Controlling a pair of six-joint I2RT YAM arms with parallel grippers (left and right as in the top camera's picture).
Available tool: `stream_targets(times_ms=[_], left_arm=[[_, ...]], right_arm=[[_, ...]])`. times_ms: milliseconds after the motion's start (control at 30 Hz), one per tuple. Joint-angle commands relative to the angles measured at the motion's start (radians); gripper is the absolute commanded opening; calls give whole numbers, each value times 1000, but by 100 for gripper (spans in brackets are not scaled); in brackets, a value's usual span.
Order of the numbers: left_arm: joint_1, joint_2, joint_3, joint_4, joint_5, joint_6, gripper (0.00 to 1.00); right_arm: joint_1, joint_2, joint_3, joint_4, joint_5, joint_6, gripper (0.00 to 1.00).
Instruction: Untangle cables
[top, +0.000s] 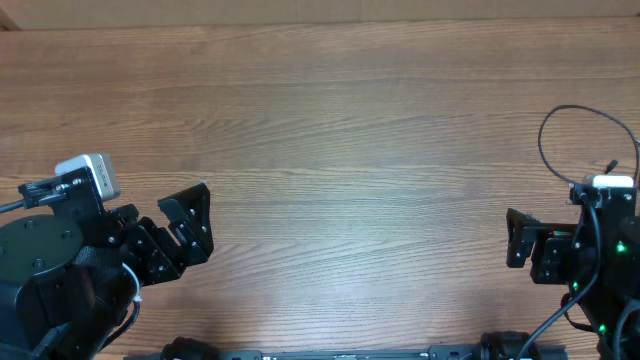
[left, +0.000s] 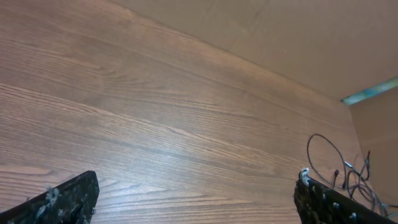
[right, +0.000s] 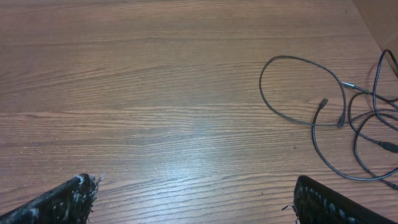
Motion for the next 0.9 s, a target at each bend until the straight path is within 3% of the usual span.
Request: stream_targets(times_ms=[0, 133, 333, 600, 867], left_arm=[[4, 2, -7, 3, -50, 6, 99], [4, 9, -7, 4, -330, 48, 100], [19, 1, -8, 72, -536, 48, 100], [145, -137, -75, 399, -503, 48, 100], [222, -378, -484, 954, -428, 55, 99]], right_arm=[[5, -1, 0, 2, 7, 4, 100], [5, -1, 0, 2, 7, 4, 100], [5, -1, 0, 2, 7, 4, 100], [5, -1, 0, 2, 7, 4, 100], [5, -1, 0, 2, 7, 4, 100]])
